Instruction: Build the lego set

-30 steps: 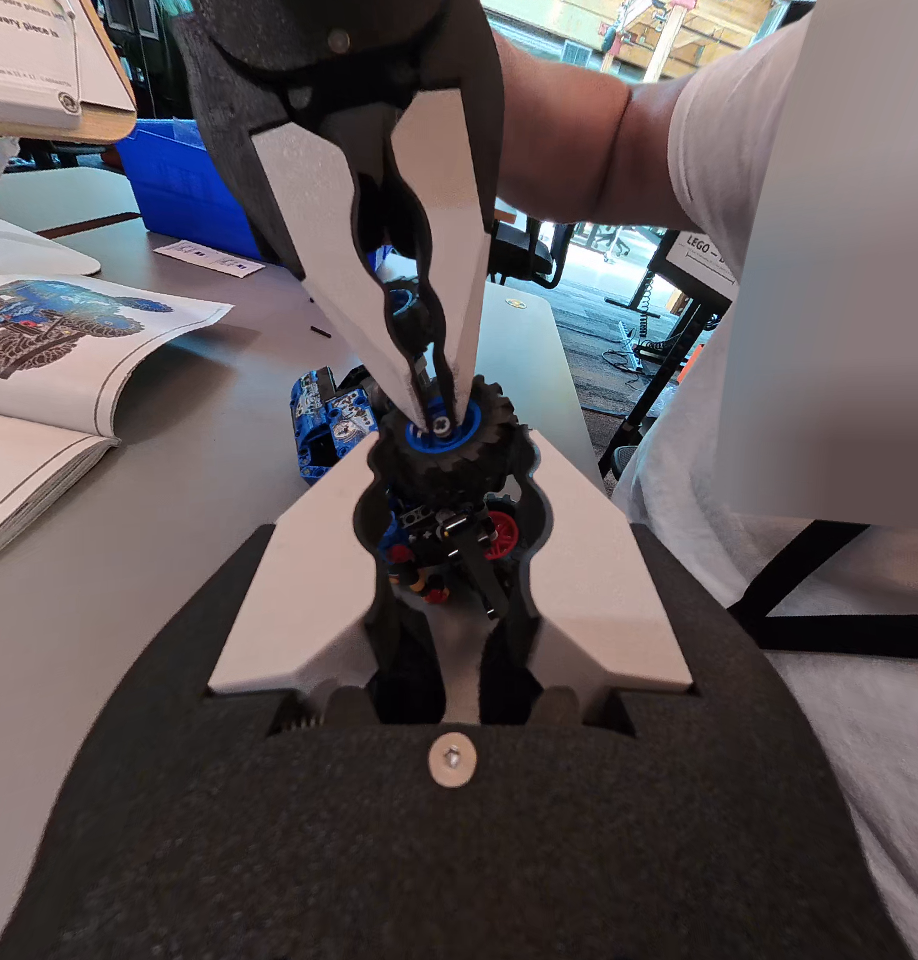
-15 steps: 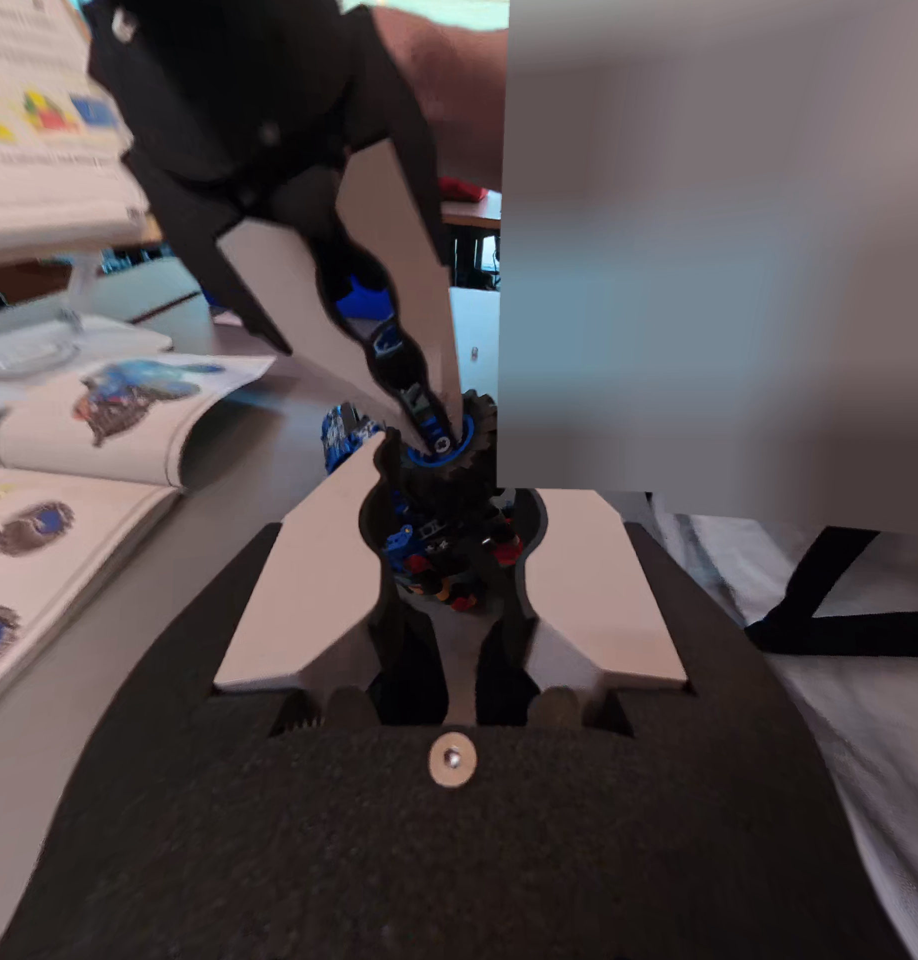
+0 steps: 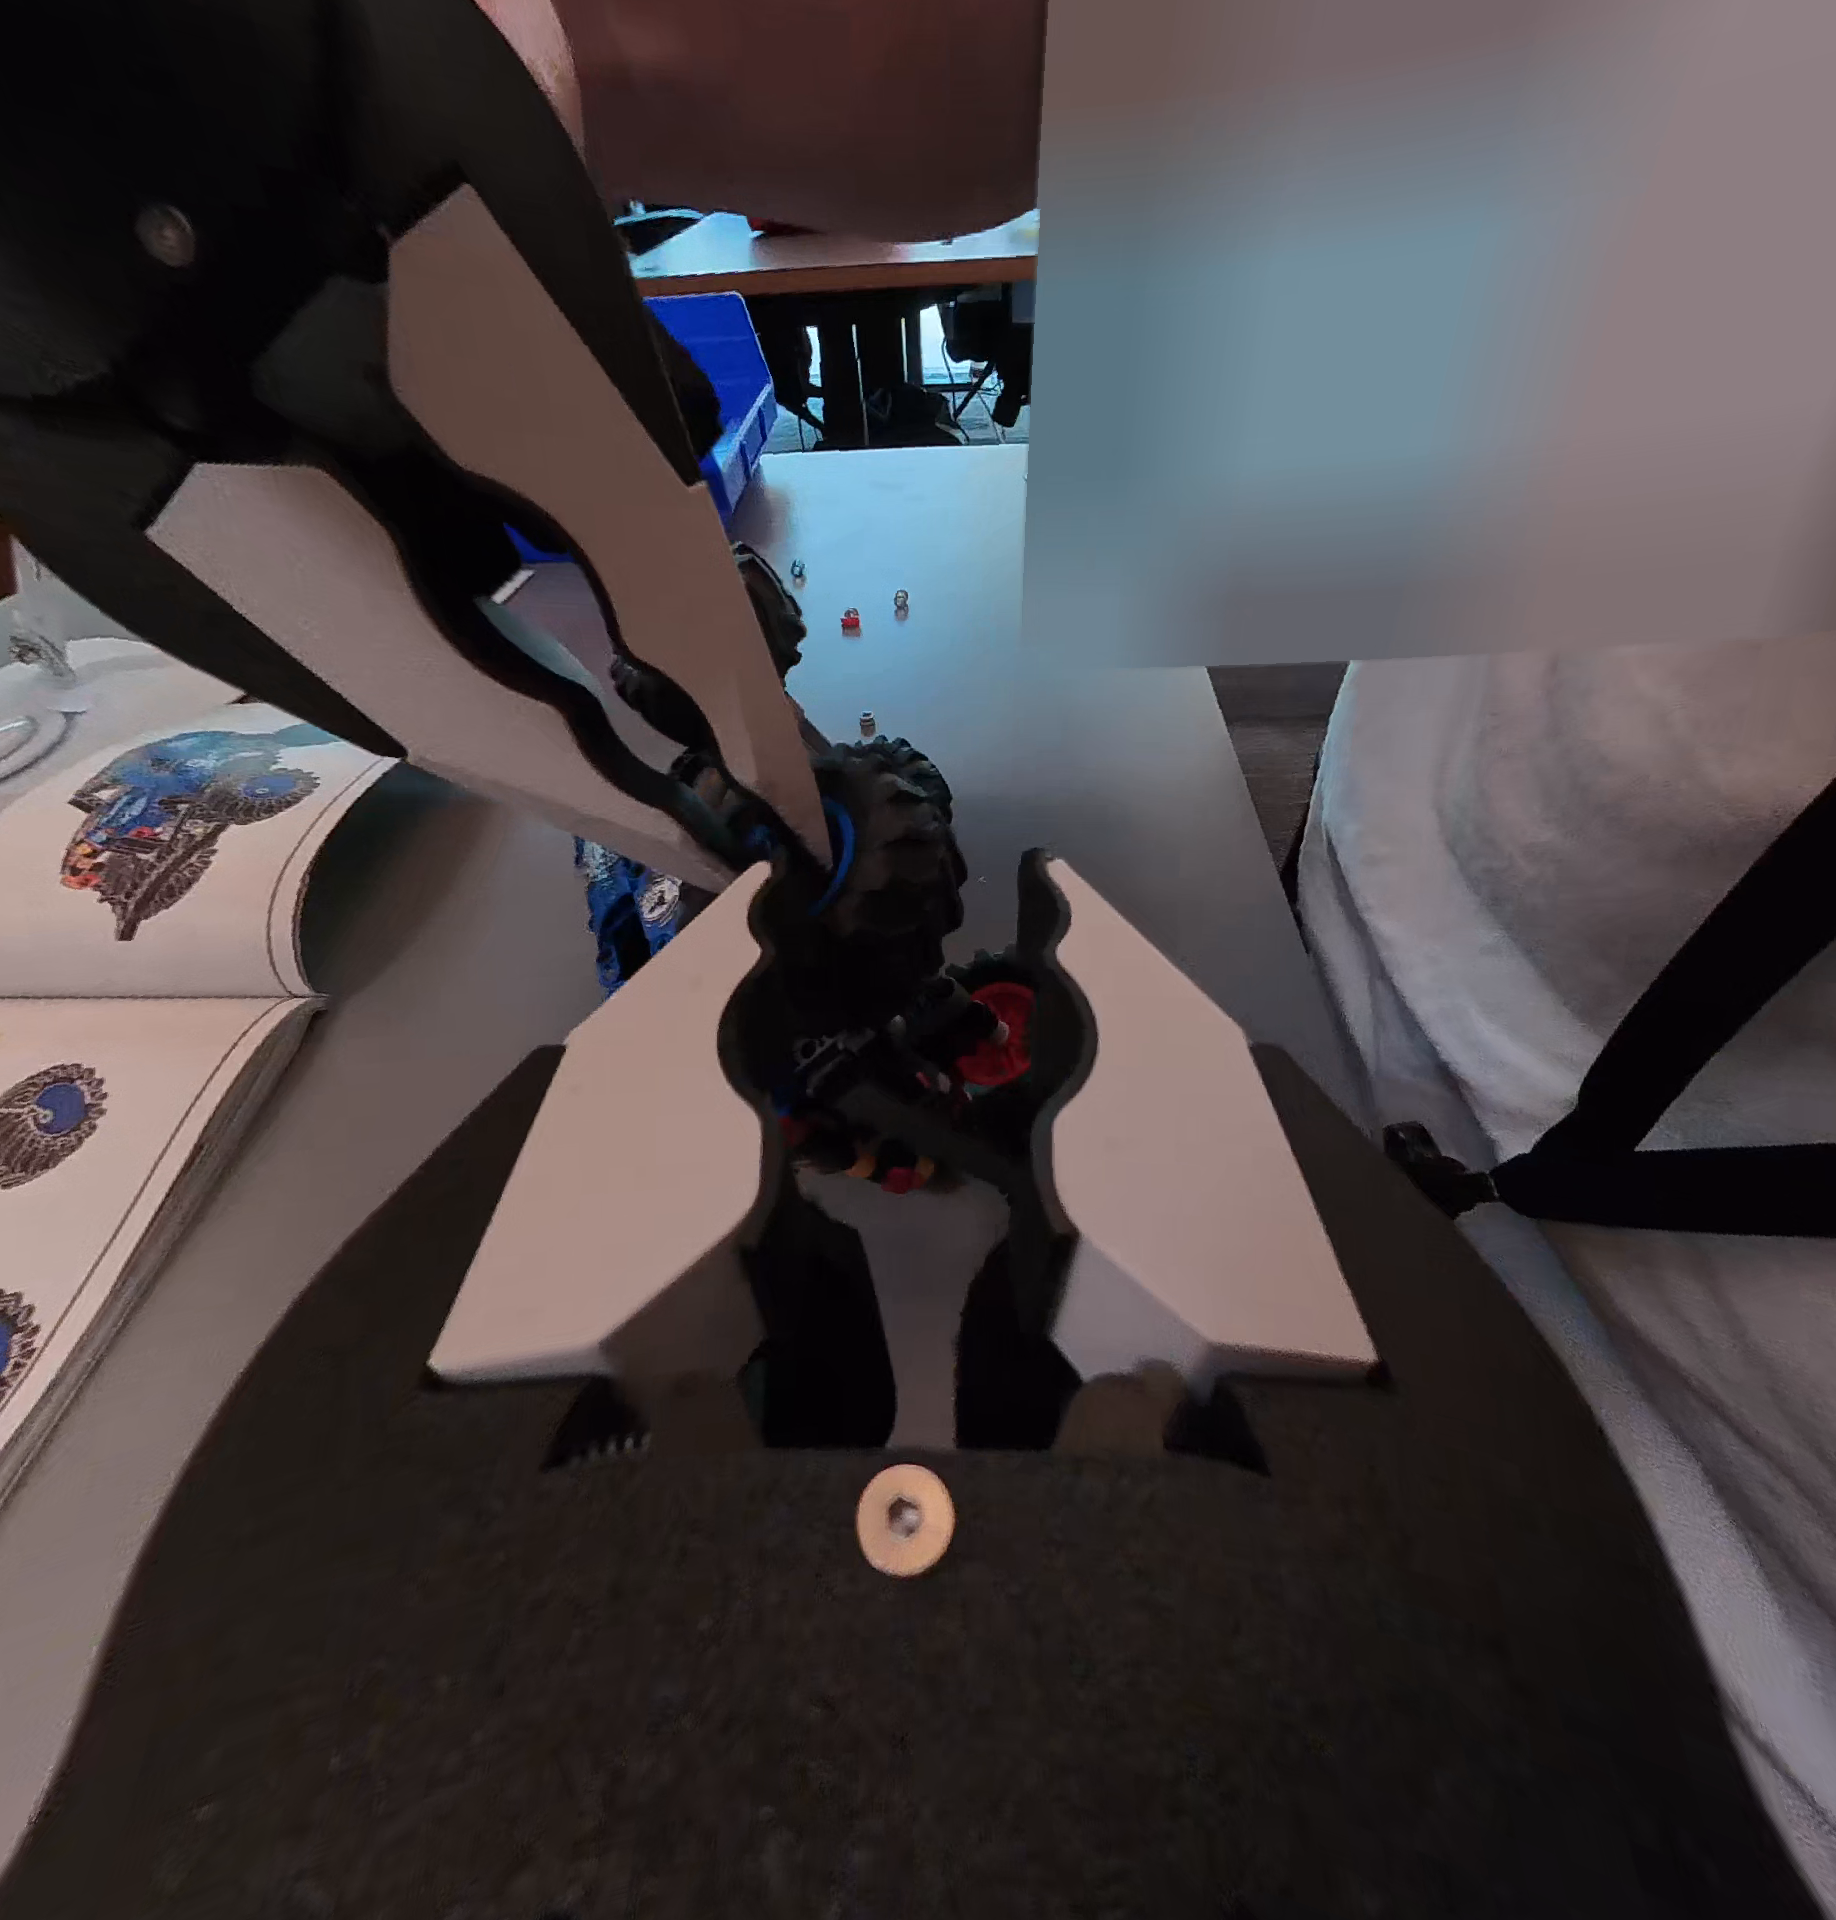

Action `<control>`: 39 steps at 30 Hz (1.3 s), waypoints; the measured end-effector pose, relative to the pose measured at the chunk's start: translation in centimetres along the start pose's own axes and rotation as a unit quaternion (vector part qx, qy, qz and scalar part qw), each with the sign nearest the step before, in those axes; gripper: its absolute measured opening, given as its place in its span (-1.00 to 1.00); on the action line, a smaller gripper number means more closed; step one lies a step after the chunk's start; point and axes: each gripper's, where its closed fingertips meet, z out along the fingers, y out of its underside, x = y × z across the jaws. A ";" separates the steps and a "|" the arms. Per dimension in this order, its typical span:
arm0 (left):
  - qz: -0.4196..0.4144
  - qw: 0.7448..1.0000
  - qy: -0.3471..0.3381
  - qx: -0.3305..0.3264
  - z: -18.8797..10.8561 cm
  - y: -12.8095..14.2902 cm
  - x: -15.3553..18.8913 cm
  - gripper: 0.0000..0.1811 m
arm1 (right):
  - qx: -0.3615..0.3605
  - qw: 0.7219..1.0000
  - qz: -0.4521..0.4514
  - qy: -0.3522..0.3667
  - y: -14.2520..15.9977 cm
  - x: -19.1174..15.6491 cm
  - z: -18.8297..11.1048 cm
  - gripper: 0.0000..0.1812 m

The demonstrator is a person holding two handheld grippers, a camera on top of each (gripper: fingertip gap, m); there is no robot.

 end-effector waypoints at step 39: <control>-0.058 0.998 -0.013 0.030 -1.6 -0.7 -2.1 -0.45 | 0.181 0.950 -0.042 0.252 -0.8 -1.9 -1.7 -0.59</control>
